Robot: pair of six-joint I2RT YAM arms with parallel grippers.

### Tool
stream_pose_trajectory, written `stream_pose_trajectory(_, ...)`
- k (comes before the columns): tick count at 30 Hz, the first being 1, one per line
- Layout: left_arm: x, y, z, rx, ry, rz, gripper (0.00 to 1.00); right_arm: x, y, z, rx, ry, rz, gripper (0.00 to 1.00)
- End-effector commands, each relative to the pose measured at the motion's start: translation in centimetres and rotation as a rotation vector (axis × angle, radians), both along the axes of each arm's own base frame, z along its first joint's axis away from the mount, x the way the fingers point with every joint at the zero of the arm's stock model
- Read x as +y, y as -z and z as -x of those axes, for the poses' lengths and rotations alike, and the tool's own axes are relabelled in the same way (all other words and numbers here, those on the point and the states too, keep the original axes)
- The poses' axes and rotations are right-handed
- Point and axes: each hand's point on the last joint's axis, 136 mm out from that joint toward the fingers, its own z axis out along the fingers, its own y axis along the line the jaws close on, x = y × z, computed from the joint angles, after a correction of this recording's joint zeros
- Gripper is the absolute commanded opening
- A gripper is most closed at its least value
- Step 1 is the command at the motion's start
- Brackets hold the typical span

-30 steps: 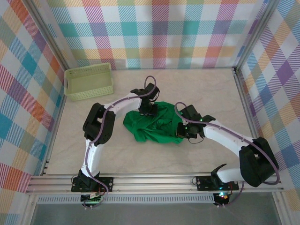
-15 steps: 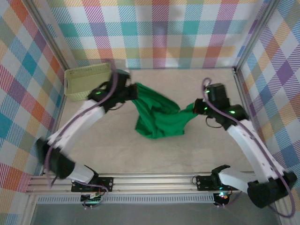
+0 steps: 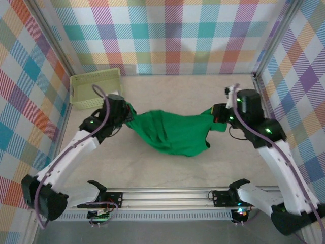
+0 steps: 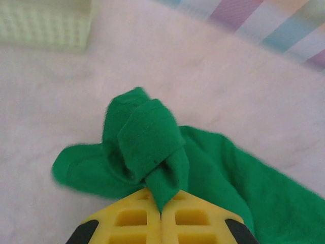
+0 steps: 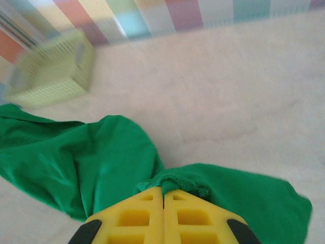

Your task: Fold the inside-out t-shirt

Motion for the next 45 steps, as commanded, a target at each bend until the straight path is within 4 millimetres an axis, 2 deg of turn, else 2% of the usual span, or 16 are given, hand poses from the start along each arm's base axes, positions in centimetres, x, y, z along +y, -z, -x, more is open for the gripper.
stream_pose_trajectory(1, 1.0, 2.2, 1.5, 0.072, -0.051, 0.01, 0.0, 0.6, 2.5, -2.2, 0.052, 0.0, 0.052, 0.0)
stream_pose_trajectory(4, 1.9, 4.7, 3.1, 0.126, -0.054, -0.027, 0.0, 1.6, 3.6, -4.1, 0.094, -0.012, 0.059, 0.0)
stream_pose_trajectory(6, 1.7, 5.8, 4.1, 0.151, -0.016, -0.025, 0.0, 2.6, 3.7, -5.2, 0.105, -0.034, 0.046, 0.0)
stream_pose_trajectory(11, -1.7, 8.5, 7.0, 0.207, 0.151, 0.103, 0.01, 5.2, 2.4, -7.3, 0.105, -0.095, 0.033, 0.0)
stream_pose_trajectory(13, -2.9, 9.5, 8.3, 0.242, 0.222, 0.074, 0.14, 7.4, 1.7, -7.2, 0.082, -0.162, 0.057, 0.0)
stream_pose_trajectory(16, -1.7, 9.8, 8.9, 0.249, 0.202, -0.017, 0.28, 10.1, 2.8, -6.5, 0.096, -0.241, 0.066, 0.03)
stream_pose_trajectory(17, -1.0, 9.5, 8.7, 0.233, 0.173, -0.038, 0.36, 10.5, 3.8, -6.3, 0.121, -0.251, 0.061, 0.11)
stream_pose_trajectory(19, -0.6, 8.7, 8.4, 0.201, 0.152, -0.044, 0.55, 10.2, 5.5, -6.3, 0.16, -0.232, 0.083, 0.35)
stream_pose_trajectory(21, -1.0, 7.4, 7.7, 0.167, 0.16, -0.029, 0.68, 8.1, 7.3, -5.9, 0.195, -0.162, 0.162, 0.65)
stream_pose_trajectory(25, -3.8, 5.0, 5.5, 0.17, 0.231, -0.006, 0.76, 4.0, 8.4, -3.8, 0.163, -0.052, 0.215, 0.84)
stream_pose_trajectory(28, -6.8, 4.4, 3.4, 0.21, 0.29, 0.011, 0.78, 1.6, 9.8, -1.8, 0.184, 0.001, 0.15, 0.85)
stream_pose_trajectory(32, -10.9, 4.4, 0.5, 0.231, 0.346, 0.013, 0.82, -0.8, 14.0, 0.7, 0.291, 0.071, 0.034, 0.83)
stream_pose_trajectory(36, -13.6, 5.6, -2.9, 0.262, 0.347, -0.004, 0.88, -0.4, 18.3, 2.5, 0.397, 0.07, -0.072, 0.78)
stream_pose_trajectory(39, -15.1, 7.1, -5.4, 0.298, 0.344, -0.048, 0.89, 0.0, 20.6, 3.1, 0.461, 0.079, -0.105, 0.73)
stream_pose_trajectory(42, -17.2, 9.0, -7.6, 0.325, 0.374, -0.051, 0.89, 1.0, 22.2, 3.3, 0.499, 0.063, -0.158, 0.69)
stream_pose_trajectory(45, -18.2, 11.3, -9.0, 0.368, 0.368, -0.071, 0.89, 1.3, 23.2, 3.3, 0.521, 0.058, -0.164, 0.67)
